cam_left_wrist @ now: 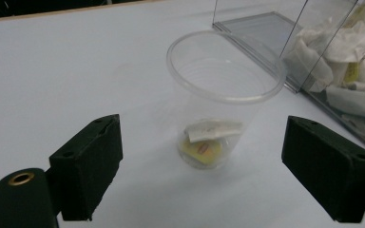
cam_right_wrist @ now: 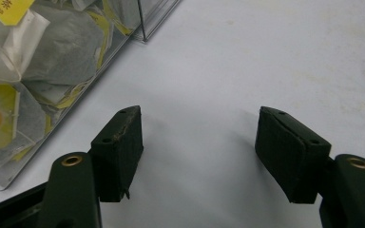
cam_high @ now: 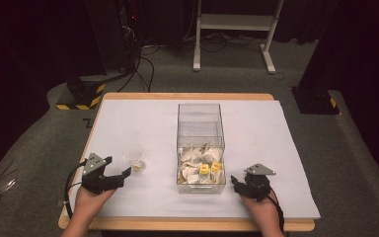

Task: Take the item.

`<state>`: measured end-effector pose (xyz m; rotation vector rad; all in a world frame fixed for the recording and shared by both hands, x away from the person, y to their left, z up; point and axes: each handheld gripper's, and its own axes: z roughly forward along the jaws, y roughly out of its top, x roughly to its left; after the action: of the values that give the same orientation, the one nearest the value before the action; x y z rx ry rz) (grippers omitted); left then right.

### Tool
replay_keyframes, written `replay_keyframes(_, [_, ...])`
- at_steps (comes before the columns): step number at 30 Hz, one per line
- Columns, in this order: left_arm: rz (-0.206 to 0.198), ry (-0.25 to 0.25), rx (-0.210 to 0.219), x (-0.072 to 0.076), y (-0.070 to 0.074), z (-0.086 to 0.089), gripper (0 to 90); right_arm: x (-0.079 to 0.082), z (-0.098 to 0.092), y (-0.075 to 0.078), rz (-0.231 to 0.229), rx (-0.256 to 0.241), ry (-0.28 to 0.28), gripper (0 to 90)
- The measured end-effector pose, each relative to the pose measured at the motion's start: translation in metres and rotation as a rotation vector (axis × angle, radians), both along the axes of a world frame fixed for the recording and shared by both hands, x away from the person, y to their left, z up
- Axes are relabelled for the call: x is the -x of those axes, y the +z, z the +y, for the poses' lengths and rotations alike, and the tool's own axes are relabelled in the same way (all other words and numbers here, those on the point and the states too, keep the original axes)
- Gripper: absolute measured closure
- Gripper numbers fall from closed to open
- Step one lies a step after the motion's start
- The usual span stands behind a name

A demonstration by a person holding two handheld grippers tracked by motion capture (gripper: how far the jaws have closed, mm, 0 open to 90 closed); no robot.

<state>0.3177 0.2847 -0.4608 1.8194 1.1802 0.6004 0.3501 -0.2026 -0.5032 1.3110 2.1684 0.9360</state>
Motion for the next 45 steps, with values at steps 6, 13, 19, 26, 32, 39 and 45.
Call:
replay_keyframes(6, [0.025, 0.001, -0.041, 0.002, -0.013, 0.003, 13.9, 0.0, 0.0, 0.0, -0.001, 0.0, 0.0, 33.1])
replay_keyframes(13, [0.085, -0.001, -0.1, 0.002, -0.031, 0.006, 14.4, 0.0, 0.0, 0.0, -0.001, -0.002, 0.001, 33.0])
replay_keyframes(19, [0.145, -0.004, -0.152, -0.002, -0.044, 0.004, 14.6, 0.0, 0.0, 0.0, 0.0, -0.004, 0.0, 33.0])
replay_keyframes(26, [0.173, 0.001, -0.156, -0.004, -0.047, 0.004, 13.8, 0.002, -0.001, 0.001, -0.019, -0.024, 0.009, 32.4])
replay_keyframes(32, [0.174, -0.004, -0.15, -0.004, -0.047, 0.004, 13.3, 0.007, 0.0, 0.005, -0.045, -0.04, 0.033, 31.6])
replay_keyframes(39, [0.169, -0.003, -0.147, -0.004, -0.048, 0.004, 13.2, 0.015, 0.007, 0.014, -0.088, -0.055, 0.06, 31.7])
replay_keyframes(45, [0.166, -0.001, -0.147, -0.003, -0.048, 0.005, 13.3, 0.019, 0.01, 0.017, -0.1, -0.063, 0.075, 32.2])
